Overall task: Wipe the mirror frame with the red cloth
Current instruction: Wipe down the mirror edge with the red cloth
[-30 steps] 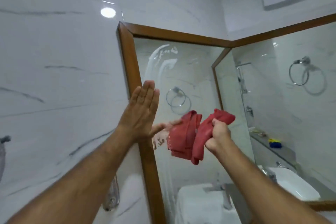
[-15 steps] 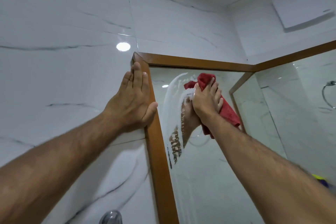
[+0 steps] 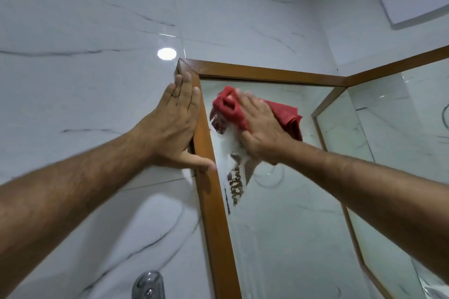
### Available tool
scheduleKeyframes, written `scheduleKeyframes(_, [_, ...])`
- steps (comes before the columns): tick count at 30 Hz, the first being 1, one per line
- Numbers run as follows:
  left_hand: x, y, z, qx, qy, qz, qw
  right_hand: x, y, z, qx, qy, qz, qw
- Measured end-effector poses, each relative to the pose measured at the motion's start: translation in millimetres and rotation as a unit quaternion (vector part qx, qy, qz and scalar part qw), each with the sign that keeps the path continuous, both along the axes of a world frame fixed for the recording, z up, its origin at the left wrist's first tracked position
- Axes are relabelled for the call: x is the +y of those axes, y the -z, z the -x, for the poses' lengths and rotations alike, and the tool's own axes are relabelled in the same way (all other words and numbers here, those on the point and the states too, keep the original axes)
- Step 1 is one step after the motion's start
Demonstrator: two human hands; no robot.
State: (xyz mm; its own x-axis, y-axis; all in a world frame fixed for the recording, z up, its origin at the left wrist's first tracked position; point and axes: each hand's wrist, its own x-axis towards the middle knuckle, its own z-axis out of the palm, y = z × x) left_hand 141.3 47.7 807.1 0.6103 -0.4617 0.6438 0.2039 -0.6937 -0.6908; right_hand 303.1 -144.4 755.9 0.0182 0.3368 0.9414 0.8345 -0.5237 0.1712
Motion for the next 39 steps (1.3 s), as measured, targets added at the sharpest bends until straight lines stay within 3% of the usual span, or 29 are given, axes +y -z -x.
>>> scheduleKeyframes(4, [1, 0, 2, 0.028, -0.001, -0.006, 1.000, 24, -21, 2, 0.039, -0.056, -0.195, 0.978])
scheduleKeyframes(6, [2, 0, 2, 0.038, 0.008, -0.004, 0.999, 37, 0, 4, 0.007, -0.063, -0.168, 0.984])
scheduleKeyframes(10, [-4, 0, 6, 0.051, 0.008, 0.001, 0.999, 27, 54, 1, -0.093, -0.060, 0.010, 0.994])
scheduleKeyframes(13, [-4, 2, 5, 0.046, 0.001, -0.001, 0.999, 4, 35, -8, -0.137, -0.055, 0.095, 0.985])
scheduleKeyframes(18, [-1, 8, 2, 0.038, 0.004, -0.001, 0.999, 27, -11, 8, 0.006, -0.050, -0.134, 0.990])
scheduleKeyframes(22, [-3, 9, 3, 0.027, 0.011, -0.001, 1.000, 39, 19, 18, -0.031, -0.087, -0.083, 0.992])
scheduleKeyframes(27, [-9, 21, 7, 0.038, -0.001, 0.006, 0.999, 38, 110, 23, -0.012, -0.123, -0.038, 0.992])
scheduleKeyframes(30, [-11, 34, 10, 0.048, -0.014, 0.014, 0.999, 19, 154, 15, -0.053, -0.114, 0.049, 0.991])
scheduleKeyframes(34, [-9, 43, 9, 0.047, -0.030, 0.016, 0.998, 7, 131, 7, -0.084, -0.104, 0.116, 0.984])
scheduleKeyframes(39, [-8, 58, 7, 0.044, -0.015, 0.011, 0.999, 30, 90, 20, -0.026, -0.125, 0.001, 0.992])
